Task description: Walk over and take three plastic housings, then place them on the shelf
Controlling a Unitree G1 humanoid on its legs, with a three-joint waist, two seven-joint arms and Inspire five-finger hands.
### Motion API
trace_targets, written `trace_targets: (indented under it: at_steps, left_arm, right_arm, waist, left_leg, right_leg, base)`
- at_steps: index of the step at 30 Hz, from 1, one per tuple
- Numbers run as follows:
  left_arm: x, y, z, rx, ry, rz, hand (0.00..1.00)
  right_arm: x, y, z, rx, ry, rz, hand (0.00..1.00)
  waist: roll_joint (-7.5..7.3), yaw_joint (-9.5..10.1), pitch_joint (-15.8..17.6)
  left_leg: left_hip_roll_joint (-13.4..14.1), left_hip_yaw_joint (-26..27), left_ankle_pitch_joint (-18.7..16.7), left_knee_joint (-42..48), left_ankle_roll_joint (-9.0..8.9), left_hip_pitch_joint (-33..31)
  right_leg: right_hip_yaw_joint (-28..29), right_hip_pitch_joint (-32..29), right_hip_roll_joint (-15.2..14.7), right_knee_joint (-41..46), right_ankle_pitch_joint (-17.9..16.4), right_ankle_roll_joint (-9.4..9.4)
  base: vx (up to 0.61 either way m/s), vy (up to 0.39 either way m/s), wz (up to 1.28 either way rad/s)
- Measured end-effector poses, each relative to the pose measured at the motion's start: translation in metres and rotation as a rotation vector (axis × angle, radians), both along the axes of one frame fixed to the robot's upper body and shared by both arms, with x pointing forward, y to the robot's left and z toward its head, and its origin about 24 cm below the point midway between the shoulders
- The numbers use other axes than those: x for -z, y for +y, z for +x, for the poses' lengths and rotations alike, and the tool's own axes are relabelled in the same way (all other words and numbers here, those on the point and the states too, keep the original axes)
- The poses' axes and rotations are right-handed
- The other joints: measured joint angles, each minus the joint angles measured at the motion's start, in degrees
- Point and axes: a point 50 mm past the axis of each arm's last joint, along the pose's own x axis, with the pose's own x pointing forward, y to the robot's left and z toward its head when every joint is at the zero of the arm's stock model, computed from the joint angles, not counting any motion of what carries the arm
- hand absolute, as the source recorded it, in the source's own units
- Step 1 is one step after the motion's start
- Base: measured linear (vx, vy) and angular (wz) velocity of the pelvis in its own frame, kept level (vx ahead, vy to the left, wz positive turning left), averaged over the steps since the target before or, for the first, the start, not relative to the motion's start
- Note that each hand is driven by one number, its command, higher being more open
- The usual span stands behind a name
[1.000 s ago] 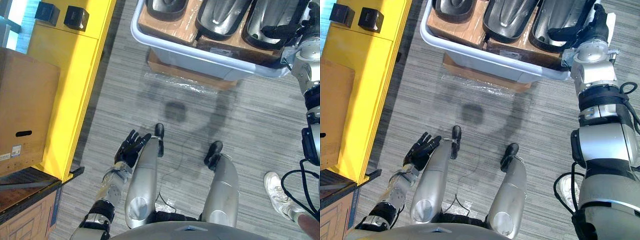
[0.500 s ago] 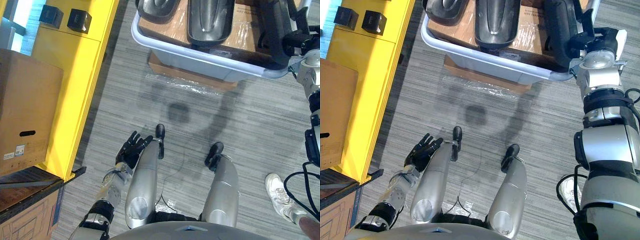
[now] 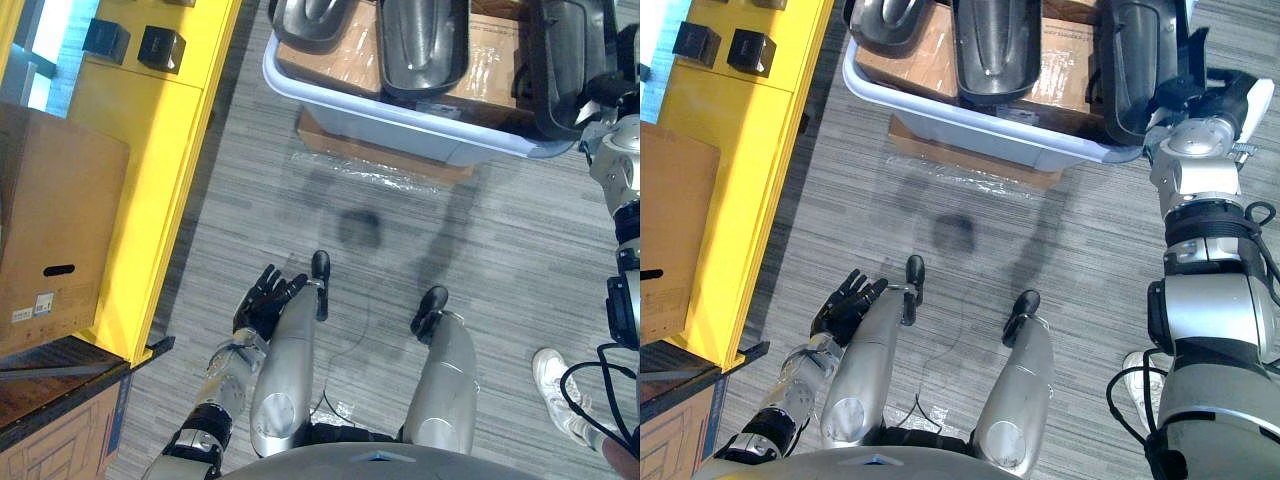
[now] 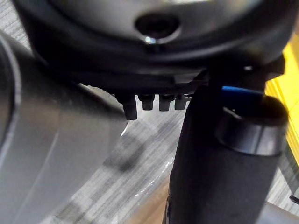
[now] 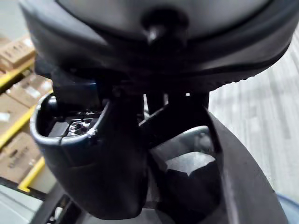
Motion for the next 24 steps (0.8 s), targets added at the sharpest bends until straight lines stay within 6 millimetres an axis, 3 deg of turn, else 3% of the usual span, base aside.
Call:
trace_targets:
  at_steps: [5,8,12,16,19,21,24]
  left_arm:
    - [-0.001,0.002,-0.007,-0.079,0.018,-0.001,1.0]
    - [-0.024,-0.002,0.0,-0.15,-0.08,-0.011,1.0]
    - [-0.084,0.011,0.015,-0.317,-0.318,-0.022,1.0]
    - [-0.135,0.03,0.005,-0.421,-0.543,0.05,1.0]
    - [-0.154,0.027,-0.002,-0.376,-0.637,0.033,1.0]
    - [-0.159,0.018,0.0,-0.294,-0.664,0.016,1.0]
    - [-0.153,-0.017,0.004,-0.037,-0.608,-0.048,1.0]
  right_arm:
    - [-0.015,0.008,-0.017,0.005,-0.229,-0.09,0.0]
    - [-0.01,0.017,-0.028,-0.008,-0.327,-0.151,0.0]
    - [0.026,0.028,-0.043,-0.027,-0.347,-0.187,0.0]
    - [0.091,0.036,-0.063,0.022,-0.226,-0.165,0.0]
    - [0.115,0.047,-0.074,0.034,-0.201,-0.164,0.0]
    - [0.117,0.051,-0.075,0.024,-0.204,-0.188,0.0]
    - [0.116,0.066,-0.071,-0.033,-0.219,-0.255,0.0]
  waist:
    - [-0.21,-1.04,0.01]
    - [-1.27,-1.34,-0.18]
    - [-3.67,-2.79,-0.72]
    - [-6.28,-2.79,-8.1]
    - [-6.65,-2.77,-12.26]
    - [-6.61,-2.69,-13.03]
    - [-6.43,-2.8,-15.75]
  left_leg:
    - [0.03,0.22,0.52,-3.3,-0.48,5.76]
    - [-0.18,-0.16,2.01,-7.92,-1.04,10.91]
    - [0.22,-3.14,5.25,-15.95,-2.37,18.95]
    - [0.81,-3.82,7.16,-24.25,-2.65,25.14]
    - [0.36,-3.42,7.21,-26.97,-2.57,28.06]
    - [0.17,-3.15,7.28,-28.09,-2.47,29.73]
    - [-0.04,-2.1,7.74,-30.65,-2.35,32.32]
  right_leg:
    - [-0.51,5.33,0.3,-2.28,0.01,-0.01]
    - [-1.95,10.09,0.54,-4.98,0.14,-0.12]
    - [-6.63,19.7,2.74,-11.97,1.46,-0.47]
    - [-9.92,27.77,5.59,-23.19,4.67,0.15]
    - [-10.61,31.97,6.33,-29.18,6.78,0.77]
    - [-10.76,33.84,6.49,-31.1,7.52,0.83]
    - [-10.42,35.59,6.53,-33.09,8.38,1.22]
  base:
    - [0.01,-0.012,0.0]
    - [0.04,-0.045,0.09]
    - [0.1,-0.066,0.28]
    - [0.16,-0.038,0.12]
    - [0.14,0.005,0.0]
    - [0.12,0.003,-0.05]
    - [0.07,0.003,-0.13]
